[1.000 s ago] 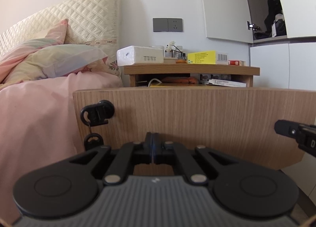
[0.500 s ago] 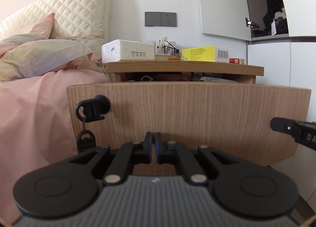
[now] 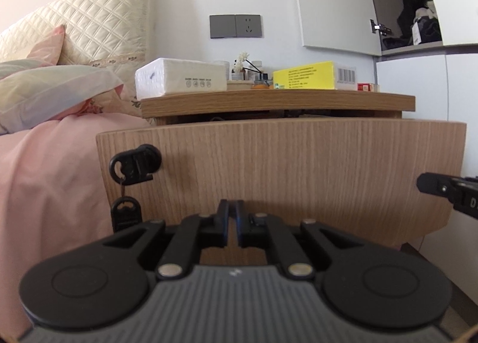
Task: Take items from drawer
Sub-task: 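Push the drawer front shut with the left tool while the right tool pushes beside it, then open the left gripper and back it off the closed drawer front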
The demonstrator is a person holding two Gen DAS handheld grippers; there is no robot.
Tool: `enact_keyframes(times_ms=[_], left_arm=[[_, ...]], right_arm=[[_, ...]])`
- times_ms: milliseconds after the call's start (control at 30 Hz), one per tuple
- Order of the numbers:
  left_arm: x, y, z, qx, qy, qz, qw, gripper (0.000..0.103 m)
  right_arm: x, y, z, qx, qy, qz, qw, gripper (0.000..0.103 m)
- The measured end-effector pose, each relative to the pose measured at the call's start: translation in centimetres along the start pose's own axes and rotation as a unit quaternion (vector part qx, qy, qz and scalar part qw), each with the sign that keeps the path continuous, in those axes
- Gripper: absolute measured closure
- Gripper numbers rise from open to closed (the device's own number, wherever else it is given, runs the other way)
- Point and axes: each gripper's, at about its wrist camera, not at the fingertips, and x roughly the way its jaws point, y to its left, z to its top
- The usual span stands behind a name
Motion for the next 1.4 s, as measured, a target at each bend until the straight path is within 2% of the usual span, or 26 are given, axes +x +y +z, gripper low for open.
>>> enact_keyframes(times_ms=[267,367,733,1133,1300,1367,1400], left_arm=[[2.7,0.1,0.3,-0.002,-0.013,-0.001,0.9999,0.098],[3.6,-0.2,0.1,0.003,-0.025,0.002,0.9997,0.095],[7.8,-1.1,0.8,0.022,-0.055,-0.008,0.9982,0.092],[10.5,-0.7,1.3,0.013,-0.056,-0.019,0.9981,0.092],[10.7,-0.5,1.3,0.005,-0.049,-0.027,0.9984,0.091],[10.4,-0.5,1.3,0.005,-0.043,-0.029,0.9987,0.088],[10.0,-0.6,1.3,0.007,-0.044,-0.028,0.9986,0.083]], right_arm=[[2.5,-0.3,-0.4,-0.004,-0.023,-0.003,1.000,0.102],[3.4,-0.3,-0.5,-0.008,-0.036,-0.006,0.999,0.102],[7.7,-1.3,0.4,-0.016,-0.050,0.004,0.999,0.102],[10.1,-1.9,0.8,-0.019,-0.056,0.004,0.998,0.102],[10.2,-2.6,1.2,0.005,-0.047,0.019,0.999,0.101],[10.0,-2.9,1.3,0.014,-0.042,0.020,0.999,0.097],[9.9,-3.1,1.4,0.019,-0.040,0.021,0.999,0.097]])
